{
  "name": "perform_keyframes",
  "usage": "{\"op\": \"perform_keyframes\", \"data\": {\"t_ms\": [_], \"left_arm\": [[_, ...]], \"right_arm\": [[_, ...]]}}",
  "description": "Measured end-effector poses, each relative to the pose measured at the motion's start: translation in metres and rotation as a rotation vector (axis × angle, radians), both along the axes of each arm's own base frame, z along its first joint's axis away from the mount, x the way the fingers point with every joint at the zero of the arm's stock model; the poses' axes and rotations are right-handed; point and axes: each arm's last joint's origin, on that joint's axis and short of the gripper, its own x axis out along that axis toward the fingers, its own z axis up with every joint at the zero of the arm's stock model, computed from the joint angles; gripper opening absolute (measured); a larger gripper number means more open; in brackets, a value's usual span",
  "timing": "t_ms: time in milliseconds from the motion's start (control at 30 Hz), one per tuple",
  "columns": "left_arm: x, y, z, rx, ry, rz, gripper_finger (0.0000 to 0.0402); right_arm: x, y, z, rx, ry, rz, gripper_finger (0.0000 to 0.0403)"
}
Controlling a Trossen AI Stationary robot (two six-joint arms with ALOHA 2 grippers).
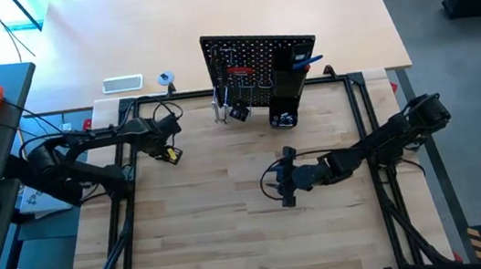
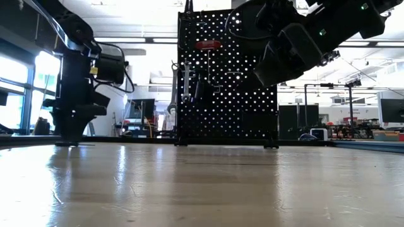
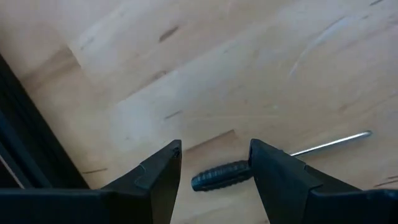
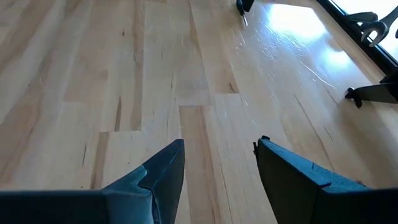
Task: Hang tools onto peg board
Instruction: Put the screwdriver into the bottom black bin on the peg board
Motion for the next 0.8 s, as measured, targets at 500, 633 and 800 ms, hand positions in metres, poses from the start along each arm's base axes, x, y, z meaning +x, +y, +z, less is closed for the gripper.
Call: {"op": "perform_keyframes", "data": {"t_ms": [500,633,800], "left_arm": [[-0.004,-0.005,0.012,-0.024,-0.073,-0.025,0.0184],[-0.003,-0.005,0.012,-0.043,-0.090,-0.029,0.0184],[-0.002,-0.006,0.012,-0.075,-0.109,-0.059,0.0184]], "right_arm": [[0.000,0.001,0.000,0.007,0.006,0.025,0.0195],[0.000,0.001,0.000,0.007,0.006,0.025,0.0195],[0.000,0.002,0.000,0.010,0.007,0.032,0.0195]]}}
